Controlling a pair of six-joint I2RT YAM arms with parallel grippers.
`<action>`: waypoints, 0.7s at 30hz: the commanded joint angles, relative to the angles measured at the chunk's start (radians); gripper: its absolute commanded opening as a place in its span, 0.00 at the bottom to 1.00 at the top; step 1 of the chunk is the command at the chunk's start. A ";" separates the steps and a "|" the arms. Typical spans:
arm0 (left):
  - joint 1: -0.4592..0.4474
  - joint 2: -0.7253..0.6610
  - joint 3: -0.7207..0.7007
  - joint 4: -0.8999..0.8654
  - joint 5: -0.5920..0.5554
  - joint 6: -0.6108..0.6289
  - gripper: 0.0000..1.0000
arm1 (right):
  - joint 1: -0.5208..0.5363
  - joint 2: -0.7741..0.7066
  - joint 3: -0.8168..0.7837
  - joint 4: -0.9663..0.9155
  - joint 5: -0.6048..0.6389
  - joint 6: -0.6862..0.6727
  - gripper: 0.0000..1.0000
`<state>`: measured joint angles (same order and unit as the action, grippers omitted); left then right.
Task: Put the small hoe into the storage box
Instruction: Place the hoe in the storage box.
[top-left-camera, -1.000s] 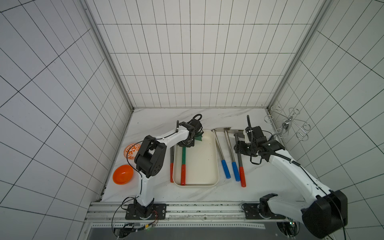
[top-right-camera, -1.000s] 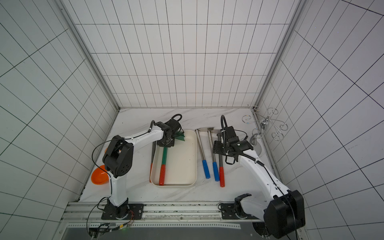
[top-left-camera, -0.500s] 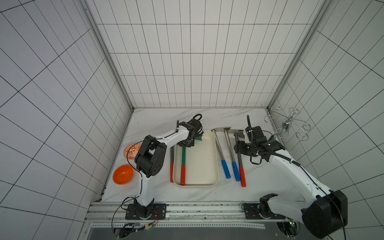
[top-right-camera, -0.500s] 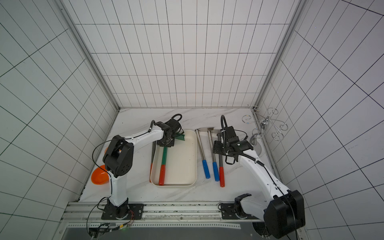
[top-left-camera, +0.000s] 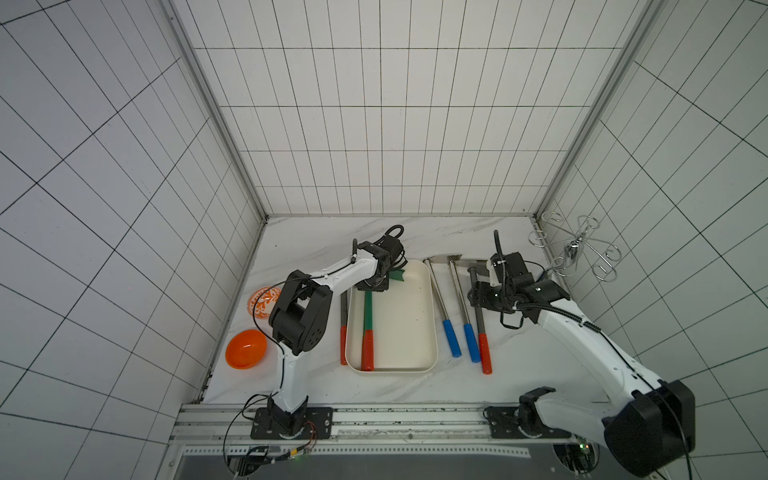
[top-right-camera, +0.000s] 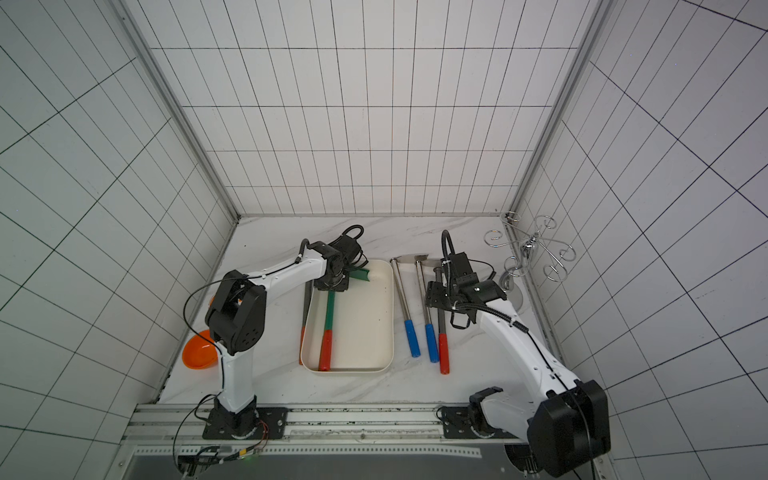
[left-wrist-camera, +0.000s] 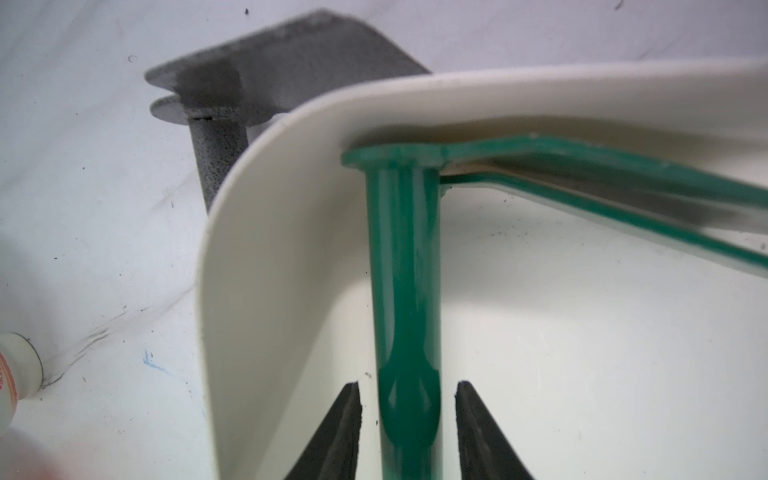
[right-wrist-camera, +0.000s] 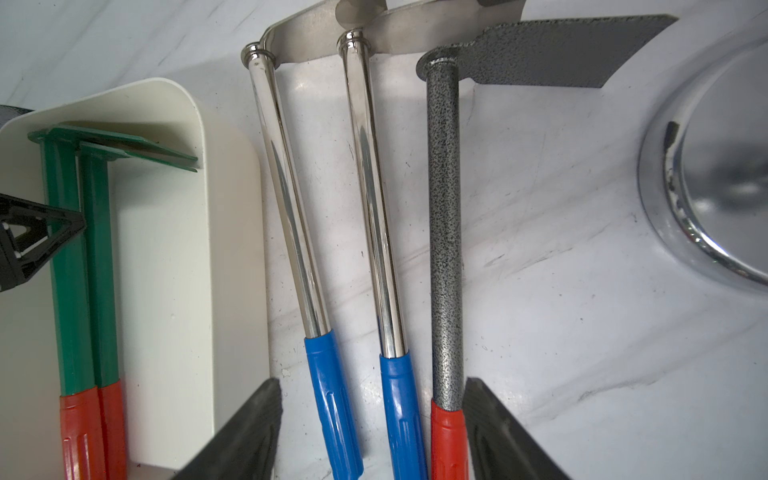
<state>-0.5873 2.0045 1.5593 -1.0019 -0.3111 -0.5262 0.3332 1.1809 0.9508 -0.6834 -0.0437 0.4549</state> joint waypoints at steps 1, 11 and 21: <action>0.004 0.023 0.016 0.017 -0.019 -0.002 0.41 | -0.010 0.000 -0.044 -0.002 -0.005 -0.001 0.70; 0.004 0.016 -0.009 0.003 -0.031 0.021 0.43 | -0.010 0.000 -0.046 -0.002 -0.008 0.001 0.70; 0.004 0.033 -0.031 -0.016 -0.056 0.053 0.32 | -0.010 0.000 -0.048 -0.001 -0.012 0.003 0.70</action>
<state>-0.5884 2.0117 1.5398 -1.0039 -0.3248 -0.4782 0.3332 1.1809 0.9508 -0.6834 -0.0448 0.4549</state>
